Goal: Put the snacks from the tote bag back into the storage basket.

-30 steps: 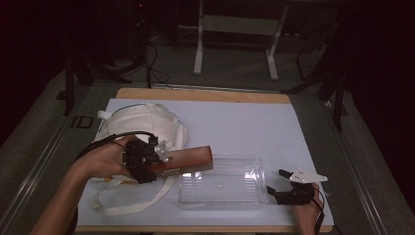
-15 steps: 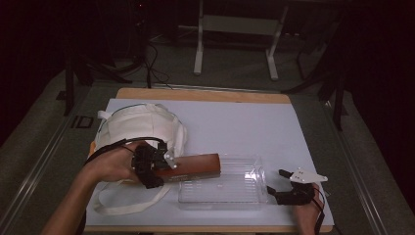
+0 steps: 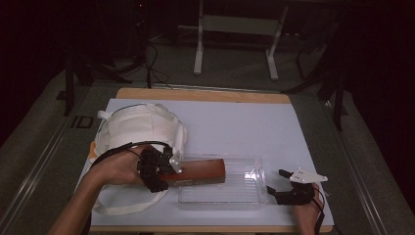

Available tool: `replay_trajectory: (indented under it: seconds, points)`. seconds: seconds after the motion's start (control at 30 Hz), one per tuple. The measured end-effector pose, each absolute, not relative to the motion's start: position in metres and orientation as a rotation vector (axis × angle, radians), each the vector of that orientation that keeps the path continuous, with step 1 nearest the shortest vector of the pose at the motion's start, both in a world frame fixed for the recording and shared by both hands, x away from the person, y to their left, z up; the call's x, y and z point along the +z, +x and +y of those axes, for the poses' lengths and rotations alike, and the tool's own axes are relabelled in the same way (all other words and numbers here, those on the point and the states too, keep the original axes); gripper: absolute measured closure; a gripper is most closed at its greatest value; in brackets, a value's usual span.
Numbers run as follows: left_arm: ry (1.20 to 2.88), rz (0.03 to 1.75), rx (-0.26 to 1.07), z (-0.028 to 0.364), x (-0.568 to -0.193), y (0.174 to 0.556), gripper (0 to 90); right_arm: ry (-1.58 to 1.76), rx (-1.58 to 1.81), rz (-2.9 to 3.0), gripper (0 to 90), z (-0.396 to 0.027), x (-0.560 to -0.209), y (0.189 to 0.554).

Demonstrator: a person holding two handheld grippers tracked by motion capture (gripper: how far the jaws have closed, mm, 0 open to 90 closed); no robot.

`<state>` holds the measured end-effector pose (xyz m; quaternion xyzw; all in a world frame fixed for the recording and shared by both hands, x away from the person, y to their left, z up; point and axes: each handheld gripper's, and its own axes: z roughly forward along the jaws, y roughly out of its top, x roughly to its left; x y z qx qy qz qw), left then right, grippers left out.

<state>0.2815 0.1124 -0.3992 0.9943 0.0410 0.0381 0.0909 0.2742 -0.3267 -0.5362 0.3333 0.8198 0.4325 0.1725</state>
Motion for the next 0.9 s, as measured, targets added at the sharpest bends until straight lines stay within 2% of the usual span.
replay_trajectory:
  seconds: [0.9]
  points:
    - [3.009,0.050,0.097,0.093,-0.410,0.277,43.3,0.949,1.228,2.328,14.9,-0.327,-0.536,0.274]
